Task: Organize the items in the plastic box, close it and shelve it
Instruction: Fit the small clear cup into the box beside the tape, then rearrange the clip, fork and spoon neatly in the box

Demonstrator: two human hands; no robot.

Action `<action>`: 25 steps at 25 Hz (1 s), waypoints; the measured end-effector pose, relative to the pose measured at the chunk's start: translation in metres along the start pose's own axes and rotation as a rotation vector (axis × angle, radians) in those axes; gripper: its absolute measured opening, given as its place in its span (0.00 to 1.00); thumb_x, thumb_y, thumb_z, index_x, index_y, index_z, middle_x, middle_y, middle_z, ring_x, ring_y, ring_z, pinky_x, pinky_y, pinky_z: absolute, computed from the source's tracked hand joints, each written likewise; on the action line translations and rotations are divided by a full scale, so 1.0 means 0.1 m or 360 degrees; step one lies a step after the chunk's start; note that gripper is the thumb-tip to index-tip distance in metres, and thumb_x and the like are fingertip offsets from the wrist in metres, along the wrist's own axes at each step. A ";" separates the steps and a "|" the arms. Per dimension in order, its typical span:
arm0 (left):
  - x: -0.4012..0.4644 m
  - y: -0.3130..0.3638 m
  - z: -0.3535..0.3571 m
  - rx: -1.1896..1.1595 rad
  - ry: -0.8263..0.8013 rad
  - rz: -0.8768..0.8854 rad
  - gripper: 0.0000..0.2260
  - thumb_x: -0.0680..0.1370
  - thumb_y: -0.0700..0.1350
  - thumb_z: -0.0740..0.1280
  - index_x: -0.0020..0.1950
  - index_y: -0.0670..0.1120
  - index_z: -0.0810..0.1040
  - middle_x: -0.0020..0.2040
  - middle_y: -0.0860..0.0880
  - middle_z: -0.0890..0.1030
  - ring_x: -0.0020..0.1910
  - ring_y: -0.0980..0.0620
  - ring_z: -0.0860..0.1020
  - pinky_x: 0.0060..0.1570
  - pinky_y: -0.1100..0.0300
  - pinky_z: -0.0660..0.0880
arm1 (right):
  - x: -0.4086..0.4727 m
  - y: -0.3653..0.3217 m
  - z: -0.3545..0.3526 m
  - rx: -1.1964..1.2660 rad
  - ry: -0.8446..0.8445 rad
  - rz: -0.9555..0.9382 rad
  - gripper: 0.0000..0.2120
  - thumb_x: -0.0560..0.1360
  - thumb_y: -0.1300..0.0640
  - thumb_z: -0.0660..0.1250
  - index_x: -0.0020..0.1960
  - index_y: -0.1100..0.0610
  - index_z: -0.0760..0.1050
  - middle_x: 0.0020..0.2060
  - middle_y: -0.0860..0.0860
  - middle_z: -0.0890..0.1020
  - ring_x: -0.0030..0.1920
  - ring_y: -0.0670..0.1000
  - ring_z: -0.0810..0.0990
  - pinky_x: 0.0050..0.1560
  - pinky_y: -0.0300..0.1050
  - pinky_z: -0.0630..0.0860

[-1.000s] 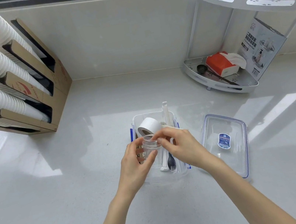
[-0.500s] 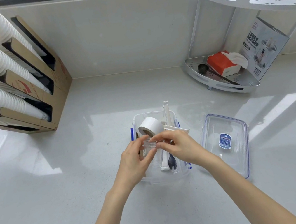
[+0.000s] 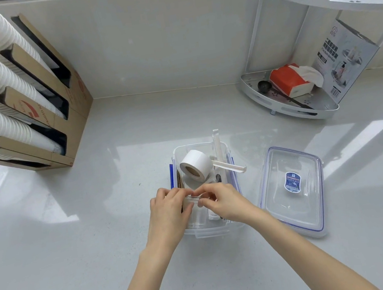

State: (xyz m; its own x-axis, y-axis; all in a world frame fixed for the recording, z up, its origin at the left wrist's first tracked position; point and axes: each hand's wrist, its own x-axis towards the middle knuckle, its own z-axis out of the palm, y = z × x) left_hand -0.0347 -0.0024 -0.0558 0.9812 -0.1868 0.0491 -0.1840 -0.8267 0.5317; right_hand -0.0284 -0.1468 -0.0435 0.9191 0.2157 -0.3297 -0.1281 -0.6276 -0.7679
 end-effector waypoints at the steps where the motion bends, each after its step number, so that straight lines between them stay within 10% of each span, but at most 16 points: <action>1: -0.01 0.00 0.01 0.0030 -0.0005 0.0017 0.12 0.76 0.45 0.62 0.59 0.50 0.75 0.55 0.54 0.80 0.56 0.48 0.69 0.50 0.61 0.56 | 0.01 0.01 0.01 -0.0001 0.0008 0.0021 0.13 0.75 0.61 0.60 0.58 0.55 0.76 0.49 0.54 0.85 0.40 0.43 0.75 0.42 0.35 0.71; 20: 0.25 0.03 -0.12 0.0013 -0.0043 -0.0007 0.13 0.77 0.45 0.59 0.61 0.49 0.74 0.57 0.51 0.78 0.56 0.49 0.72 0.49 0.62 0.57 | 0.23 -0.10 -0.23 -0.0181 0.0434 0.0008 0.14 0.76 0.56 0.60 0.61 0.57 0.71 0.57 0.55 0.74 0.46 0.49 0.74 0.50 0.41 0.70; 25: 0.58 -0.01 -0.14 0.0063 -0.0025 -0.0013 0.19 0.76 0.45 0.61 0.67 0.47 0.67 0.67 0.49 0.72 0.63 0.47 0.67 0.59 0.55 0.63 | 0.40 -0.15 -0.27 -0.0515 0.0374 0.0084 0.25 0.75 0.51 0.63 0.69 0.55 0.62 0.62 0.57 0.67 0.64 0.57 0.69 0.60 0.50 0.70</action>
State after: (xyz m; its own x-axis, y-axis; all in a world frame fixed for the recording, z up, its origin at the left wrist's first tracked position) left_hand 0.0233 -0.0052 -0.0421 0.9816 -0.1882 0.0317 -0.1788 -0.8483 0.4984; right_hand 0.0207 -0.1486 -0.0301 0.9793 0.0238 -0.2008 -0.0879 -0.8443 -0.5286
